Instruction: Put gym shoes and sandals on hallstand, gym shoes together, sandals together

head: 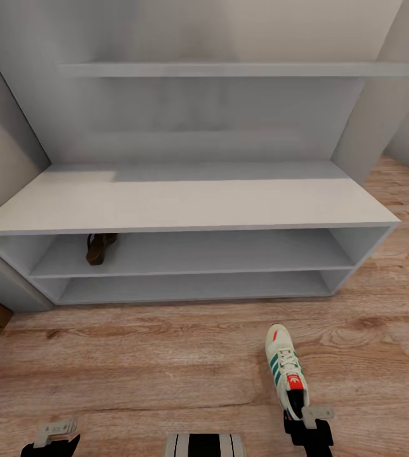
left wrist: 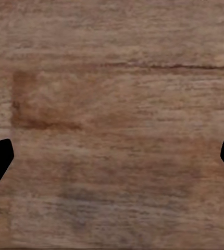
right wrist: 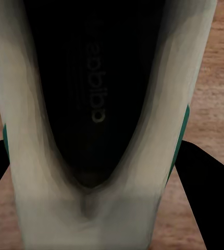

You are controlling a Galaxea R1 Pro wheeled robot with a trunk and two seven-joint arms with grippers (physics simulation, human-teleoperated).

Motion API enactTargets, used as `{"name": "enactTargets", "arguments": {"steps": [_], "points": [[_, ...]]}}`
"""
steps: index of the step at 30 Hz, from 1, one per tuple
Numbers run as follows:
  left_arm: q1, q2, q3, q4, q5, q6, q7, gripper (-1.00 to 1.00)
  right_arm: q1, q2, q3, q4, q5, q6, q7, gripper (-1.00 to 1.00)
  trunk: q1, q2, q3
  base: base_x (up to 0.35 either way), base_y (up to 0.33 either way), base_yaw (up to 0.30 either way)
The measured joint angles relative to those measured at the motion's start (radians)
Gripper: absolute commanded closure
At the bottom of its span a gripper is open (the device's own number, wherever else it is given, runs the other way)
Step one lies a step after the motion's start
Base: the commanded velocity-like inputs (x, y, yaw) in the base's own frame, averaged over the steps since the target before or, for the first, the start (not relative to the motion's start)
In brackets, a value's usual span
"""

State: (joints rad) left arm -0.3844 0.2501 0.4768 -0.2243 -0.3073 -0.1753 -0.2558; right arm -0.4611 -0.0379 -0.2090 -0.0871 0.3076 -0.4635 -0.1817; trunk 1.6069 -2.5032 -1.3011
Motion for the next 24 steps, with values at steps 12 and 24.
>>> {"name": "enactTargets", "arguments": {"steps": [12, 24], "points": [[0.0, 0.003, 0.007, 0.001, 0.0, -0.005, 0.003, -1.0, -0.002, 0.054, 0.003, -0.207, 0.0, 0.159, -0.001, 1.0, 0.0, 0.0, 0.0, -0.109, 0.206, 0.0], [0.0, 0.003, 0.007, -0.006, 0.0, -0.007, 0.003, -1.0, -0.002, 0.168, 0.001, -0.519, -0.001, 0.494, -0.007, 1.0, 0.0, 0.0, 0.0, -0.248, 0.236, 0.0]]}}
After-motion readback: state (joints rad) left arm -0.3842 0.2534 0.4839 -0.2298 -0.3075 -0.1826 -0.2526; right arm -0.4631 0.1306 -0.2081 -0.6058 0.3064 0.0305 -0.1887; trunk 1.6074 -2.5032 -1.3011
